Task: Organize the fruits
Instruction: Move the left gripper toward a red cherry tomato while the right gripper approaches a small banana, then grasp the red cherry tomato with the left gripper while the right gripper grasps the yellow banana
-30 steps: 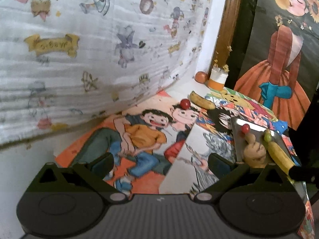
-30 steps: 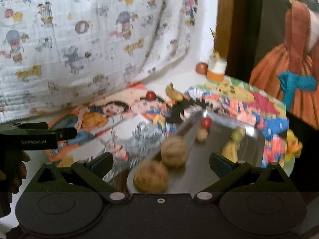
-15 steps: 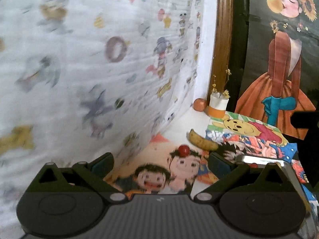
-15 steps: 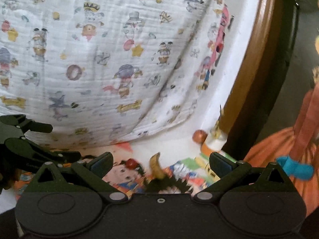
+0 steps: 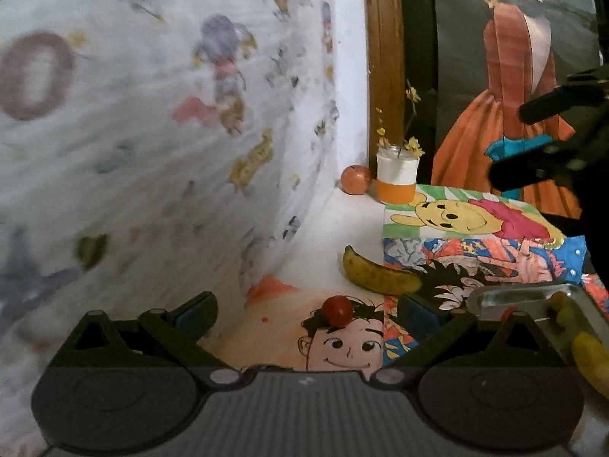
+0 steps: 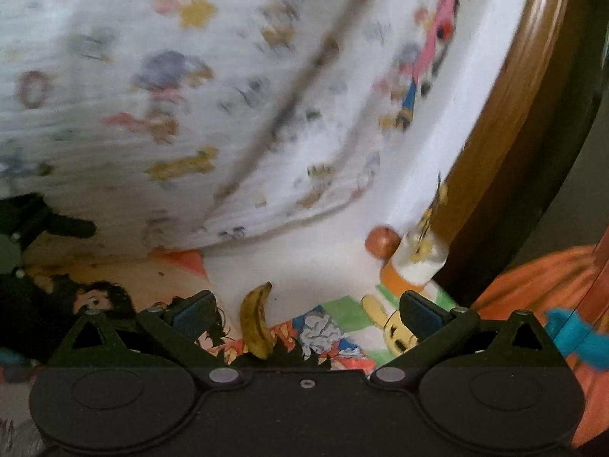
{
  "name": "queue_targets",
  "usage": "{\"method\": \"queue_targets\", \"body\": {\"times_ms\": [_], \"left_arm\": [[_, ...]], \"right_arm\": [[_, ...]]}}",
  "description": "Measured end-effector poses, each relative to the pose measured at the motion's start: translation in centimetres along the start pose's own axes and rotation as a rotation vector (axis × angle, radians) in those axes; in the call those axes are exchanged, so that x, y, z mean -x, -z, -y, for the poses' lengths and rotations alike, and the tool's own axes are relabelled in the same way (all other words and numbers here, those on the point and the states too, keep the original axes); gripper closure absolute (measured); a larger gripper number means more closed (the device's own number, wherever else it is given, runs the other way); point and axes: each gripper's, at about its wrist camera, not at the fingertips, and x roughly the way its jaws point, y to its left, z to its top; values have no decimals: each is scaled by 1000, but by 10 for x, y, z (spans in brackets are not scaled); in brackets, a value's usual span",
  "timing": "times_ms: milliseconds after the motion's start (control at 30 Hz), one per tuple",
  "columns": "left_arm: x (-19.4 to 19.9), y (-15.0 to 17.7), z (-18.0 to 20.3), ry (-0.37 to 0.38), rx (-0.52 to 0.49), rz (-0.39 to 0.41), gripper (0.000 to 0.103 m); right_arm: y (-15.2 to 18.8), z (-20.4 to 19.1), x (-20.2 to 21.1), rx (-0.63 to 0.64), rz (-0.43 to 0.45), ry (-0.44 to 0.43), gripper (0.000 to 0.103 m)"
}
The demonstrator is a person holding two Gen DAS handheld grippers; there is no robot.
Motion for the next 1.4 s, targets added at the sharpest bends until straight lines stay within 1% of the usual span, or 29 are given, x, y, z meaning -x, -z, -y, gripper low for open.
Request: {"method": "queue_targets", "body": {"times_ms": [67, 200, 433, 533, 600, 667, 733, 933, 1000, 1167, 1267, 1300, 1400], "left_arm": [[-14, 0, 0, 1, -7, -11, 0], [-34, 2, -2, 20, -11, -24, 0], [-67, 5, -5, 49, -9, -39, 0], [-76, 7, -4, 77, -8, -47, 1], [-81, 8, -3, 88, -12, -53, 3], [-86, 9, -2, 100, -15, -57, 7], [-90, 10, -1, 107, -16, -61, 10], [-103, 10, 0, 127, -5, -79, 21], [-106, 10, 0, 130, 0, -85, 25], [-114, 11, 0, 157, 20, -109, 40], [-117, 12, -1, 176, 34, -125, 45], [-117, 12, -1, 181, 38, -129, 47], [-120, 12, -1, 189, 46, -141, 56]], "right_arm": [[0, 7, -23, -70, -34, -35, 1], [3, 8, -60, -156, -74, -91, 3], [12, 9, -117, -282, -147, -149, 18], [15, 7, -134, -315, -173, -171, 24], [18, 5, -144, -327, -185, -186, 29], [22, 3, -152, -338, -199, -206, 39], [25, 1, -158, -339, -212, -216, 44], [32, -1, -169, -343, -228, -233, 55], [34, -1, -171, -343, -232, -239, 57], [37, -5, -173, -323, -222, -237, 60], [37, -7, -173, -310, -219, -238, 64], [37, -7, -173, -308, -219, -237, 64], [38, -7, -174, -312, -216, -235, 64]]}}
